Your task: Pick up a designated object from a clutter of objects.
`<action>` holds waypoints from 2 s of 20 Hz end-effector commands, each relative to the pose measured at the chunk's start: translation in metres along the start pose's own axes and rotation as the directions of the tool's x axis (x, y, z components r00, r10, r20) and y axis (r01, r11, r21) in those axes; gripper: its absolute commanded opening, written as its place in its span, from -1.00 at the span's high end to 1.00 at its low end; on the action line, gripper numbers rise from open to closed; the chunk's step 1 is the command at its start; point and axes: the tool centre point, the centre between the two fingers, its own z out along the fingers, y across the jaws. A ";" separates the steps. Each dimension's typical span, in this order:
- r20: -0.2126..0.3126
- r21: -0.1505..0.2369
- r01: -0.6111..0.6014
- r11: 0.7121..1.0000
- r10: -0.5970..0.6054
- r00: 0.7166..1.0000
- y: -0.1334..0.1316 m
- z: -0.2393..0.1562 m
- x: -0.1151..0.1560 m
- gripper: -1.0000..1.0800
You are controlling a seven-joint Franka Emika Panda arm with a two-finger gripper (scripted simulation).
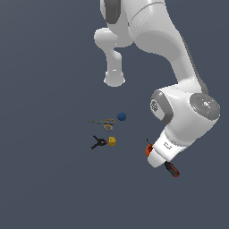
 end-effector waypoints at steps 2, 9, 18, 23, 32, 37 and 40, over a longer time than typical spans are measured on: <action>-0.004 0.000 0.038 0.999 -0.038 0.999 -0.007 0.013 0.009 -0.92; -0.005 0.001 0.057 0.998 -0.057 0.998 -0.012 0.020 0.014 -0.92; -0.006 0.001 0.060 0.998 -0.060 0.998 -0.012 0.054 0.014 -0.92; -0.006 0.001 0.061 0.998 -0.061 0.998 -0.013 0.071 0.014 -0.92; -0.006 0.001 0.061 0.998 -0.061 0.998 -0.012 0.071 0.015 1.00; -0.006 0.001 0.061 0.998 -0.061 0.998 -0.012 0.071 0.015 1.00; -0.006 0.001 0.061 0.998 -0.061 0.998 -0.012 0.070 0.015 1.00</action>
